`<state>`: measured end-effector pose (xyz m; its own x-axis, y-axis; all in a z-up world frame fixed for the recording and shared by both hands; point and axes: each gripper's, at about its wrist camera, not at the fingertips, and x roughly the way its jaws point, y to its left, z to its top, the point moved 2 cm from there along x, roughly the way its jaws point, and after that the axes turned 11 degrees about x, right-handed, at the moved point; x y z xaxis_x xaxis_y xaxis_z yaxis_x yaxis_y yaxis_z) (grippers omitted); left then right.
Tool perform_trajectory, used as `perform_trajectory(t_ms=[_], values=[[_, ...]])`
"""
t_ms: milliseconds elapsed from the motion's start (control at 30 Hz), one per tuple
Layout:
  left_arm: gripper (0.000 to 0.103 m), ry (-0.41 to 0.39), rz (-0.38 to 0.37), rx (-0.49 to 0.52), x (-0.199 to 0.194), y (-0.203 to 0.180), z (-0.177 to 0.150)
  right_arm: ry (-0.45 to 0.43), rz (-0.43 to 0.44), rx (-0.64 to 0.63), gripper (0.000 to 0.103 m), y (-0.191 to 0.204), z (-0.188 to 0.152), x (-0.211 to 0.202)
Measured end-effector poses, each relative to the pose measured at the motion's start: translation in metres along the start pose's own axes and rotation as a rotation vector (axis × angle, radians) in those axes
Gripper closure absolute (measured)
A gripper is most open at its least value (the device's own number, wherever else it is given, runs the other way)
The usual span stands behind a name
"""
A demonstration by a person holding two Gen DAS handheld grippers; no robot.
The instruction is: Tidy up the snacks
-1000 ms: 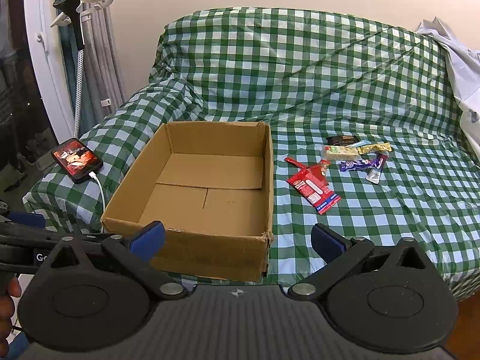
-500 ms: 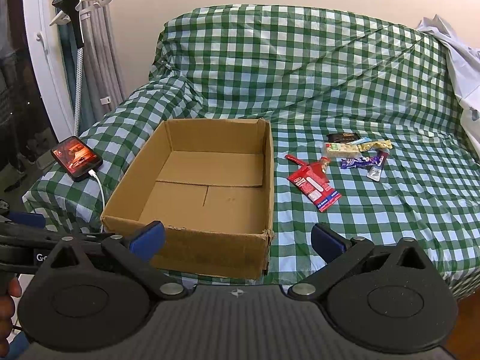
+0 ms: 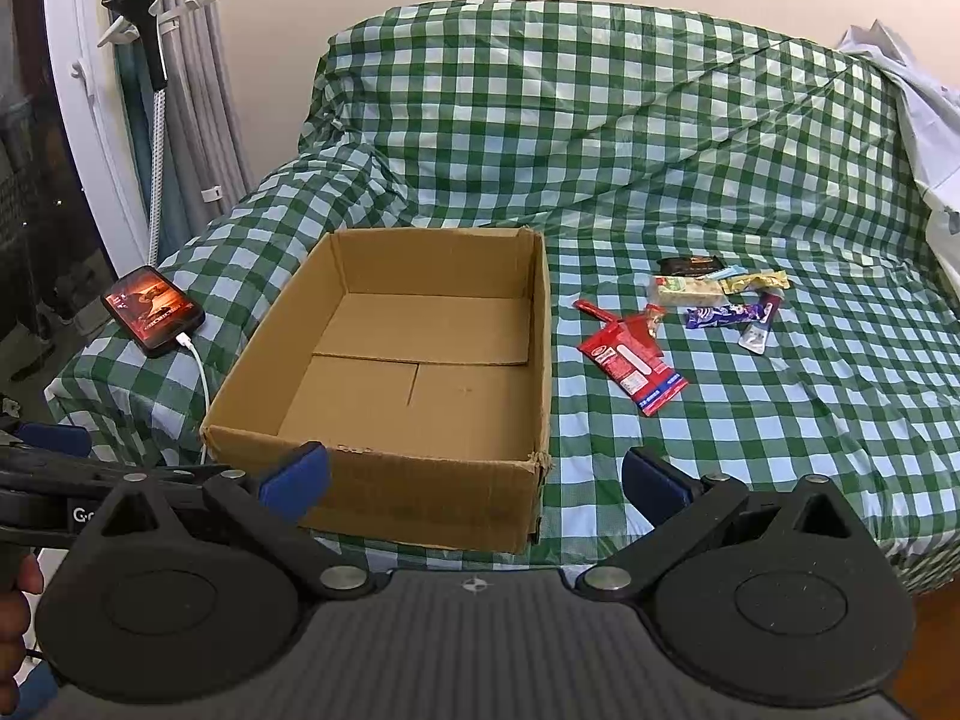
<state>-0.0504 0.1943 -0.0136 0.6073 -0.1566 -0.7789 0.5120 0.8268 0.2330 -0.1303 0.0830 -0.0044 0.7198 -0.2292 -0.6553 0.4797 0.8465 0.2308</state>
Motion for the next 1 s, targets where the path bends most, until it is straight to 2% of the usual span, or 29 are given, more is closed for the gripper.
perform_trajectory(t_ms=[433,600,800,1000], values=[[0.000,0.014,0.001,0.039,0.004,-0.008,0.009,0.035,0.013,0.057,0.000,-0.018,0.009,0.009],[0.000,0.005,0.001,0.097,0.006,-0.024,0.021,0.017,-0.003,0.123,0.000,-0.039,0.013,0.011],[0.000,0.016,-0.041,0.166,0.016,-0.056,0.048,-0.022,-0.088,0.214,0.000,-0.091,0.020,0.018],[0.000,0.023,-0.139,0.181,0.037,-0.098,0.094,-0.052,-0.209,0.354,0.000,-0.166,0.020,0.026]])
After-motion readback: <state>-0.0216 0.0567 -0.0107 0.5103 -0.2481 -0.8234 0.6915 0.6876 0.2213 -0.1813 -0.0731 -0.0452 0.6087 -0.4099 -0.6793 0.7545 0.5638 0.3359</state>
